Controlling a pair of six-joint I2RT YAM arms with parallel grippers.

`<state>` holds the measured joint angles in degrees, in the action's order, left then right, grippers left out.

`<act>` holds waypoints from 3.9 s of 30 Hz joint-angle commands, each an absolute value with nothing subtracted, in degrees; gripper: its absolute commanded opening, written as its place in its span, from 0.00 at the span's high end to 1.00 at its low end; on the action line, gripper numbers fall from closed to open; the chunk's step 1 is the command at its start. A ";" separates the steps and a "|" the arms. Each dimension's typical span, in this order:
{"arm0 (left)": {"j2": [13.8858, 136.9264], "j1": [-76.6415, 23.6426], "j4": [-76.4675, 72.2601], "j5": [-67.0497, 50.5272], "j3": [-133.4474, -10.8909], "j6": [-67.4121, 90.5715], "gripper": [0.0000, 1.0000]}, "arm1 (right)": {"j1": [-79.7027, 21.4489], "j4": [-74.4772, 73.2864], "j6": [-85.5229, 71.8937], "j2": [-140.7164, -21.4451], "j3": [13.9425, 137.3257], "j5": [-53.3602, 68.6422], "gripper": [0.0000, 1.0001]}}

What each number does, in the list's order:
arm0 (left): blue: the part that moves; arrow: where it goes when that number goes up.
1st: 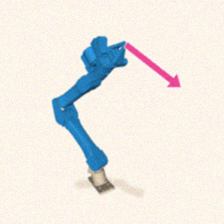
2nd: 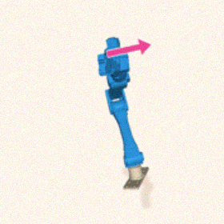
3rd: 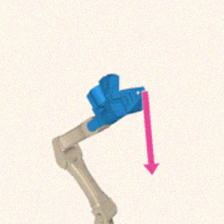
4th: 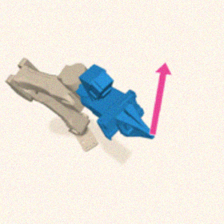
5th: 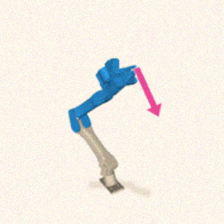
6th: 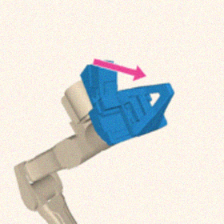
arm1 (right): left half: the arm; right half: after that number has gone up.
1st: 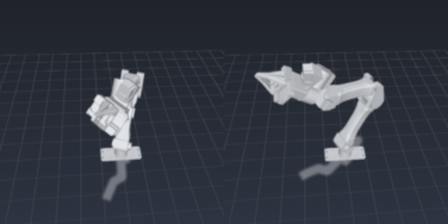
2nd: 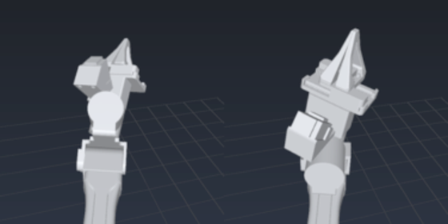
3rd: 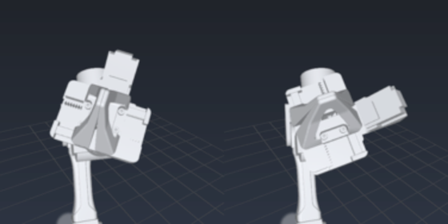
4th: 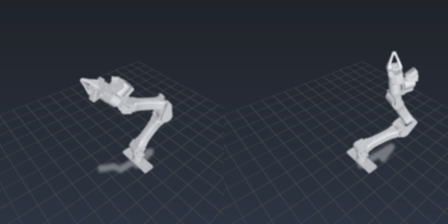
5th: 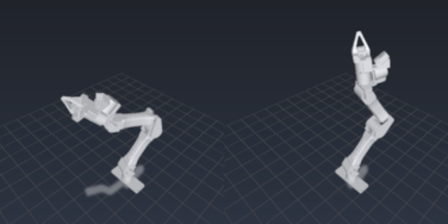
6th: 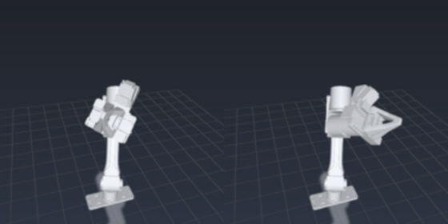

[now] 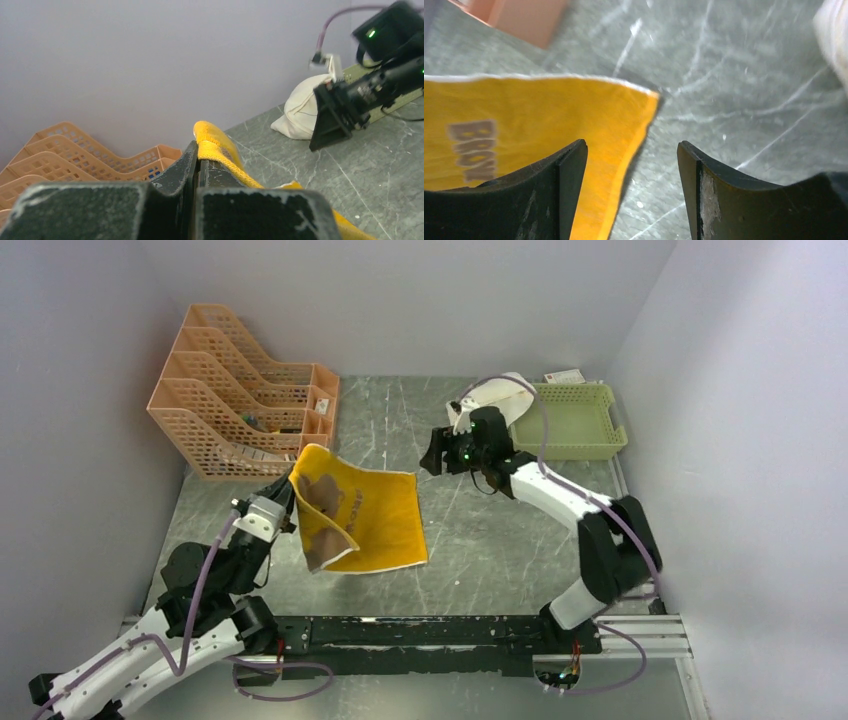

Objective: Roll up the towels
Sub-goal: Flatten out the towel at the center of the board.

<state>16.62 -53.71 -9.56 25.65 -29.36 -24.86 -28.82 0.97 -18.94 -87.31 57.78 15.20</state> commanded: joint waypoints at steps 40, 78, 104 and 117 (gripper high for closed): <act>15.84 -53.42 -8.18 21.16 -28.11 -26.80 0.93 | -35.11 2.95 -9.76 -118.90 69.61 15.78 0.65; 16.57 -53.35 -17.30 7.17 -37.19 -26.07 0.93 | -31.82 -27.85 -11.14 -51.14 72.31 -4.64 1.00; 46.97 -49.10 2.01 15.56 -34.73 -21.09 0.23 | -24.23 -26.47 -23.42 -52.93 48.26 -14.75 1.00; 67.93 -32.21 22.30 14.53 -54.03 15.98 0.09 | -10.72 -19.87 -20.57 -59.66 47.88 -0.59 1.00</act>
<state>54.11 -35.64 7.11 19.64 -40.95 -3.57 -11.35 -23.97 -21.56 -58.87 47.13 -5.23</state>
